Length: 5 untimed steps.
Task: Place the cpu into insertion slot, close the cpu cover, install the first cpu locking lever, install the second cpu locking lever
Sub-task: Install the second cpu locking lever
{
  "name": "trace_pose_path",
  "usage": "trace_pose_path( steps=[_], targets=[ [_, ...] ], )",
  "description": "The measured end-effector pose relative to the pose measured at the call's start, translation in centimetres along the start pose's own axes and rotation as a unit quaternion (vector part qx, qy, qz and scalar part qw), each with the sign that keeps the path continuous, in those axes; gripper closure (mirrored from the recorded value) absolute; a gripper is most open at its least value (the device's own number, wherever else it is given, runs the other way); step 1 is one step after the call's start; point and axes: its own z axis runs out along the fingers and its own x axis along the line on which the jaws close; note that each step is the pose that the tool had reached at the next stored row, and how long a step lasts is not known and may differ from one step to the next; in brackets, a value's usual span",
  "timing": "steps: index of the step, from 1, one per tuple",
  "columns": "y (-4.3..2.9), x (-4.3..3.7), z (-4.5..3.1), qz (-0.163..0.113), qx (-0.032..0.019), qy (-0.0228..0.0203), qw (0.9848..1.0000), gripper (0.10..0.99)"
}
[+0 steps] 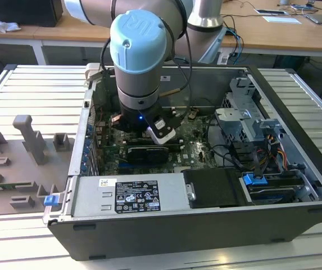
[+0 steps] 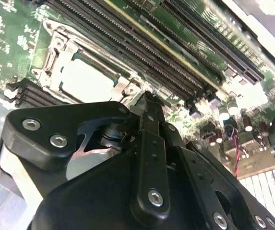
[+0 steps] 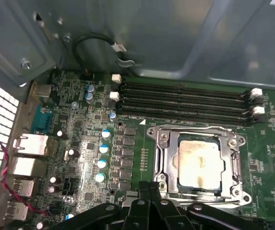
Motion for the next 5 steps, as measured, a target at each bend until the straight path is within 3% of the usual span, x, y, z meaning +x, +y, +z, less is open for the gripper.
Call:
trace_pose_path(
  steps=[3, 5],
  targets=[
    [0.34, -0.05, -1.01, 0.0, 0.0, 0.0001, 1.0, 0.98],
    [0.38, -0.06, -1.11, 0.0, -0.0003, 0.0, 1.0, 0.98]
  ],
)
